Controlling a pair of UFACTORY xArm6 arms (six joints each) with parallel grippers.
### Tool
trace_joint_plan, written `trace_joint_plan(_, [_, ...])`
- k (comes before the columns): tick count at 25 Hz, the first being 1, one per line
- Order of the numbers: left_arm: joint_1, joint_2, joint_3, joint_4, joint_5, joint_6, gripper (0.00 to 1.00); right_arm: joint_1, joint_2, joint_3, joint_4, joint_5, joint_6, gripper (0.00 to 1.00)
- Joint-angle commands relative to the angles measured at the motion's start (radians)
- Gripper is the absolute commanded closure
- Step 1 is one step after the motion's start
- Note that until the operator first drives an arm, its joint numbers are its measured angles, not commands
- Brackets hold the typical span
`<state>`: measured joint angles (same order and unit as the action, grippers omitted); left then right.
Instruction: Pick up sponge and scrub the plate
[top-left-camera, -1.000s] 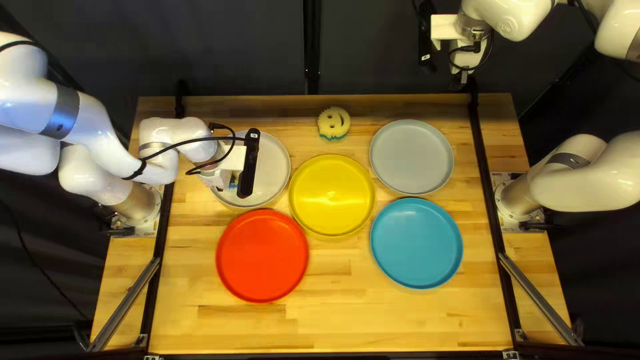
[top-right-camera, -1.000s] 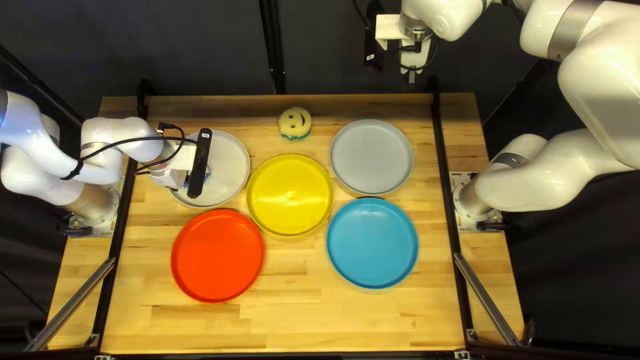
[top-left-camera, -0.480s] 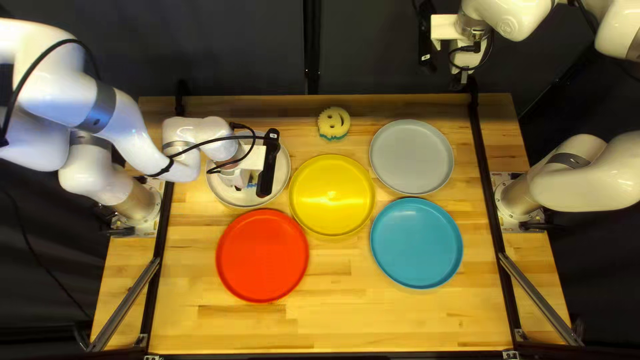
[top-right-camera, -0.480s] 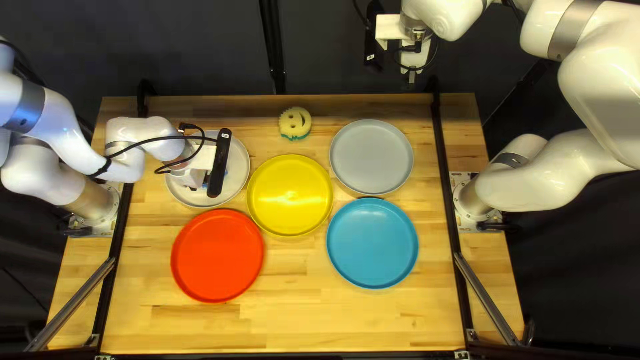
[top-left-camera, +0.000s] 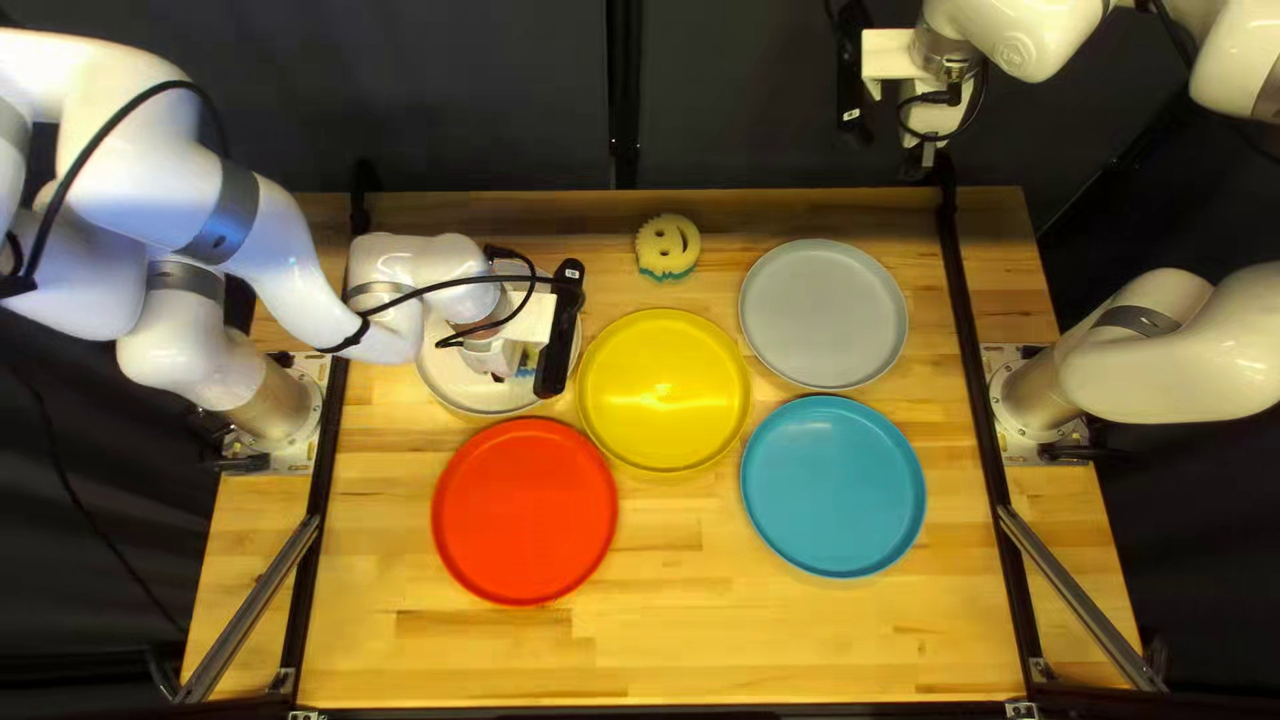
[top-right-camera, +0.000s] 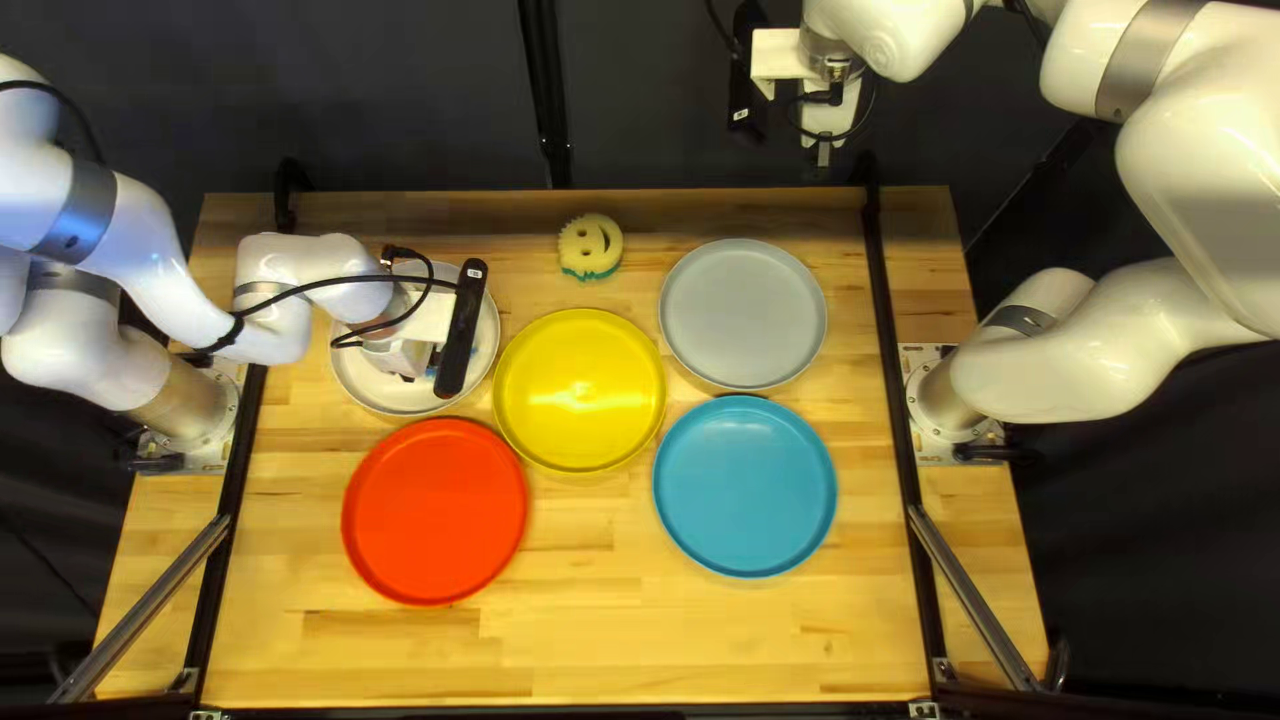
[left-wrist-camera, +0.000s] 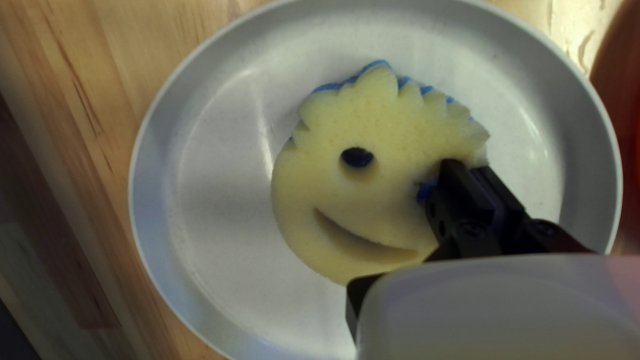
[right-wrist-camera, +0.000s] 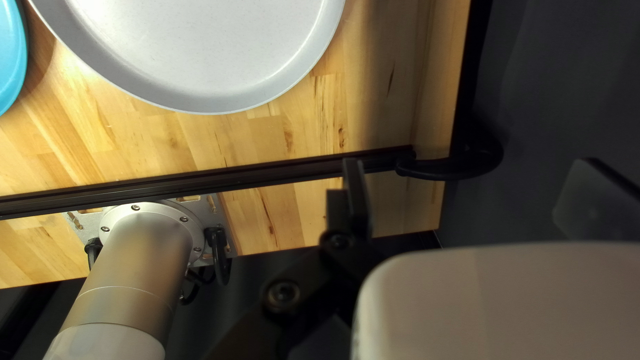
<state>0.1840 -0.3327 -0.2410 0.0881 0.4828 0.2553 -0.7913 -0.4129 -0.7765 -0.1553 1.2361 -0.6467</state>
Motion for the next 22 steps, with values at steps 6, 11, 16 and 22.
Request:
trace_joint_plan(6, [0.068,-0.188,0.121,-0.003,0.102,0.02,1.0,0.0,0.0,0.0,0.0,0.0,0.0,0.0])
trace_joint_plan(11, [0.081,-0.059,0.077,-0.01,0.02,0.033,1.0,0.0,0.0,0.0,0.0,0.0,0.0,0.0])
trace_joint_plan(16, [0.073,0.032,0.004,-0.016,-0.008,0.038,1.0,0.0,0.0,0.0,0.0,0.0,0.0,0.0])
trace_joint_plan(22, [0.049,0.138,-0.091,-0.017,-0.038,0.036,1.0,0.0,0.0,0.0,0.0,0.0,0.0,0.0])
